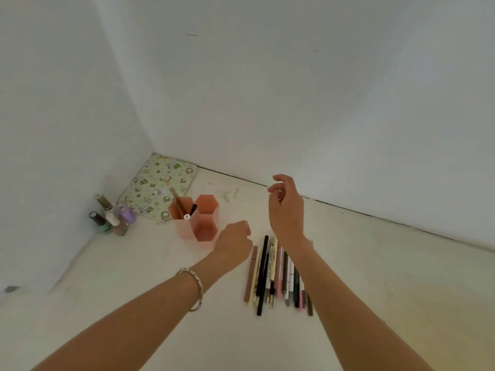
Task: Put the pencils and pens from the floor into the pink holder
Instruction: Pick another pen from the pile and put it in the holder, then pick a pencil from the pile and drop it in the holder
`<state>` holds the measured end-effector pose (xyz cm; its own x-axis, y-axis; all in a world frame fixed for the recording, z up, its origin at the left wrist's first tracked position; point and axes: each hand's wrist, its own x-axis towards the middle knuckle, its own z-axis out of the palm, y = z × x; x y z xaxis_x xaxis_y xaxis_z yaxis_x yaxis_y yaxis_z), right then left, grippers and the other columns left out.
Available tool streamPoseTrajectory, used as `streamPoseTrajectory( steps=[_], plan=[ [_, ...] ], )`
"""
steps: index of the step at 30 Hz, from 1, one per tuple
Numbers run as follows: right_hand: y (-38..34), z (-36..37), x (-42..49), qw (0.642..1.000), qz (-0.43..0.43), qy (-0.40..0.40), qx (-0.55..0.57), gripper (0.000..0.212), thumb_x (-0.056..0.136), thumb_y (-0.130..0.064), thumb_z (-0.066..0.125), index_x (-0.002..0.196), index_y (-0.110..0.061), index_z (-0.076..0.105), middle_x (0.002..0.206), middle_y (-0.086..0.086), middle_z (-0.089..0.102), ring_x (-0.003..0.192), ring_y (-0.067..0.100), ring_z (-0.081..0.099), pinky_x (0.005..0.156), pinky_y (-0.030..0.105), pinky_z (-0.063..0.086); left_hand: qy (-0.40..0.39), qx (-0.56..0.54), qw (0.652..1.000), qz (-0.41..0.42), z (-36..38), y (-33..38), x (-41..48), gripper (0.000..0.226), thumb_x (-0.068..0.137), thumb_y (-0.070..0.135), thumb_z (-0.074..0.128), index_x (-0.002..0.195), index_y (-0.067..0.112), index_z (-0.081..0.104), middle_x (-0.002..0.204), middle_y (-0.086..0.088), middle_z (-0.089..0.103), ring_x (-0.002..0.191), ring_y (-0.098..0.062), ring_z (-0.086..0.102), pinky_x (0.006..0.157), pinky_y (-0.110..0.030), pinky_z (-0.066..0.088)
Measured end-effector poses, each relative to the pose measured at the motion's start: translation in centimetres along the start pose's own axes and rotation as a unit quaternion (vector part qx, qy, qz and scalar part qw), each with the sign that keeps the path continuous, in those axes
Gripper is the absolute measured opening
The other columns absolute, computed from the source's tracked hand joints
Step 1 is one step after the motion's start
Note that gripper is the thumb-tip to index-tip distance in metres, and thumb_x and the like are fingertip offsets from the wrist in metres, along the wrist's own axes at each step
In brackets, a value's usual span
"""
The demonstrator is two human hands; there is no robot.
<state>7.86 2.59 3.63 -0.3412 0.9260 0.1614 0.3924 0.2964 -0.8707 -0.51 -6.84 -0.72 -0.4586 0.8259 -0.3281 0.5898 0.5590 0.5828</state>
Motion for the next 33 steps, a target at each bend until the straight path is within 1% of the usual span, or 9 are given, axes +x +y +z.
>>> streamPoseTrajectory(
  steps=[4,12,15,18,20,23,26,29,33],
  plan=[
    [2.4,-2.2,-0.5,1.0,0.028,0.001,-0.012,0.03,0.093,-0.004,0.043,0.113,-0.023,0.056,0.089,-0.009,0.065,0.05,0.007,0.045,0.057,0.029,0.047,-0.036,0.064,0.996,-0.042,2.7,0.1,1.2,0.028,0.09,0.021,0.058,0.115,0.009,0.057,0.116,-0.01,0.062,0.106,-0.028,0.06,0.086,-0.034,0.051],
    [5.6,-3.7,-1.1,0.998,0.062,-0.015,-0.003,0.029,0.095,-0.004,0.043,0.111,-0.024,0.057,0.088,-0.01,0.065,0.043,0.003,0.042,0.048,0.019,0.04,-0.001,0.089,0.994,-0.06,5.4,0.1,1.7,0.02,0.092,0.016,0.054,0.111,0.011,0.054,0.109,-0.007,0.063,0.098,-0.026,0.061,0.074,-0.033,0.048],
    [6.1,-3.7,-1.0,0.998,0.065,-0.014,-0.015,0.028,0.094,-0.005,0.043,0.111,-0.022,0.058,0.085,-0.01,0.065,0.043,0.004,0.043,0.049,0.022,0.043,0.023,0.039,0.998,-0.039,4.5,0.5,1.7,0.014,0.089,0.015,0.059,0.103,0.012,0.058,0.1,-0.005,0.065,0.09,-0.023,0.063,0.076,-0.032,0.052],
    [5.9,-3.2,-0.9,0.992,0.064,-0.056,-0.091,0.021,0.093,-0.01,0.046,0.104,-0.02,0.061,0.08,-0.008,0.064,0.051,0.002,0.052,0.055,0.023,0.044,0.099,-0.063,0.993,0.009,0.6,1.6,2.3,0.011,0.085,0.014,0.066,0.092,0.02,0.06,0.086,0.003,0.065,0.079,-0.015,0.064,0.068,-0.024,0.05],
    [5.6,-2.2,-1.0,0.968,0.065,-0.131,-0.203,0.015,0.089,-0.016,0.05,0.09,-0.016,0.064,0.083,-0.004,0.064,0.069,0.012,0.06,0.06,0.026,0.046,0.166,-0.103,0.98,0.044,-2.8,2.6,2.5,0.012,0.084,0.016,0.068,0.089,0.025,0.061,0.08,0.009,0.064,0.073,-0.007,0.062,0.063,-0.017,0.048],
    [5.3,0.1,-1.8,0.897,0.04,-0.224,-0.379,0.019,0.089,-0.017,0.048,0.073,-0.008,0.053,0.085,0.004,0.055,0.082,0.021,0.056,0.062,0.029,0.044,0.227,-0.161,0.957,0.081,-6.7,3.7,2.1,0.015,0.083,0.018,0.067,0.088,0.03,0.06,0.077,0.015,0.063,0.072,-0.001,0.062,0.06,-0.009,0.045],
    [5.8,1.7,-2.5,0.859,0.021,-0.247,-0.448,0.014,0.093,-0.018,0.046,0.085,-0.012,0.054,0.099,0.005,0.055,0.095,0.022,0.052,0.071,0.029,0.044,0.241,-0.186,0.948,0.09,-8.1,3.6,1.2,0.017,0.083,0.017,0.066,0.088,0.032,0.06,0.08,0.015,0.064,0.075,0.0,0.064,0.063,-0.01,0.05],
    [6.2,2.8,-3.0,0.841,0.024,-0.248,-0.48,0.014,0.093,-0.016,0.049,0.097,-0.012,0.062,0.105,0.005,0.057,0.099,0.022,0.053,0.076,0.03,0.045,0.244,-0.192,0.946,0.09,-8.0,3.0,0.5,0.017,0.083,0.013,0.067,0.089,0.028,0.061,0.082,0.012,0.065,0.076,-0.001,0.064,0.065,-0.01,0.052],
    [5.9,3.6,-3.3,0.85,0.018,-0.237,-0.47,0.013,0.091,-0.012,0.047,0.086,-0.012,0.059,0.097,0.004,0.058,0.094,0.022,0.056,0.08,0.033,0.05,0.261,-0.201,0.94,0.083,-8.3,2.4,-0.2,0.017,0.084,0.009,0.068,0.088,0.025,0.062,0.082,0.01,0.065,0.075,-0.002,0.062,0.067,-0.005,0.048]
  ],
)
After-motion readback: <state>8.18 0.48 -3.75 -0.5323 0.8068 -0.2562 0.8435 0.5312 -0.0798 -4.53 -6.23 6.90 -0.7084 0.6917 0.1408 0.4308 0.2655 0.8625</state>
